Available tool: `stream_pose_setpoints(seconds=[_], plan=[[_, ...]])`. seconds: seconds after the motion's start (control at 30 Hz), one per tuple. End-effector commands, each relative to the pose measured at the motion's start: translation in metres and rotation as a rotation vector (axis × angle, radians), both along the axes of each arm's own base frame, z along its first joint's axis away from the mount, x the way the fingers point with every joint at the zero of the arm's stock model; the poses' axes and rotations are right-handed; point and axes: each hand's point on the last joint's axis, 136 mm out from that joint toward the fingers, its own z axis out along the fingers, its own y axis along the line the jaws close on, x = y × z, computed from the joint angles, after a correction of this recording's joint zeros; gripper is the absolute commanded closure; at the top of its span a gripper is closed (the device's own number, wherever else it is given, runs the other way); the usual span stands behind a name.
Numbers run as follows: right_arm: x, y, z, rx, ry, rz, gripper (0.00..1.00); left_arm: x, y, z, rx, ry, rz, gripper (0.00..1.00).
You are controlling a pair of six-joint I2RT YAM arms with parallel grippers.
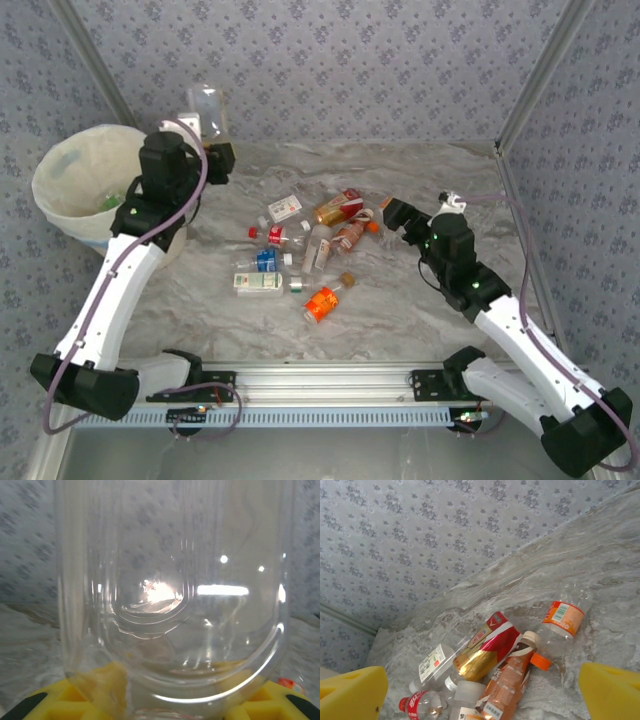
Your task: Put the plastic bottles in the bin
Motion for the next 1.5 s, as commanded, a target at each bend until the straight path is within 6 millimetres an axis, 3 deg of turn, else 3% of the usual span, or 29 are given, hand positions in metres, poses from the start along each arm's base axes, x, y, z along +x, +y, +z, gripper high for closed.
stream_pose_setpoints(seconds=[0.0,0.07,0.2,0.37,0.57,0.7,0.8,0.93,1.23,1.47], plan=[[0.001,-0.008,0.017,0.054,-0.069,-0.016,0.0,-0.002,0.038,0.046,0.069,-0.108,0.166,1.0],[0.001,-0.008,0.017,0.044,-0.068,0.003,0.0,0.002,0.063,0.056,0.112,-0.113,0.283,1.0],[0.002,-0.004,0.02,0.034,-0.071,0.039,0.0,0.01,0.111,0.055,0.17,-0.063,0.496,1.0],[0.002,-0.011,0.018,0.017,-0.067,0.001,0.0,0.032,0.164,0.026,0.111,0.026,0.643,1.0],[0.005,-0.011,0.017,0.025,-0.061,-0.007,0.0,0.053,0.188,-0.016,0.027,0.186,0.653,1.0],[0.004,-0.012,0.013,0.024,-0.041,-0.013,0.0,0.056,0.206,-0.033,-0.022,0.226,0.722,0.96],[0.003,-0.014,0.012,0.019,-0.034,-0.016,0.0,0.05,0.215,-0.05,-0.076,0.286,0.754,0.92],[0.002,-0.017,0.013,0.01,-0.036,-0.03,0.0,0.048,0.217,-0.059,-0.117,0.301,0.775,0.78],[0.003,-0.013,0.012,-0.001,-0.042,-0.005,0.0,0.045,0.209,-0.054,-0.139,0.28,0.727,0.17],[0.004,-0.001,0.013,0.007,-0.04,0.055,0.0,0.043,0.191,-0.044,-0.186,0.259,0.63,0.07]])
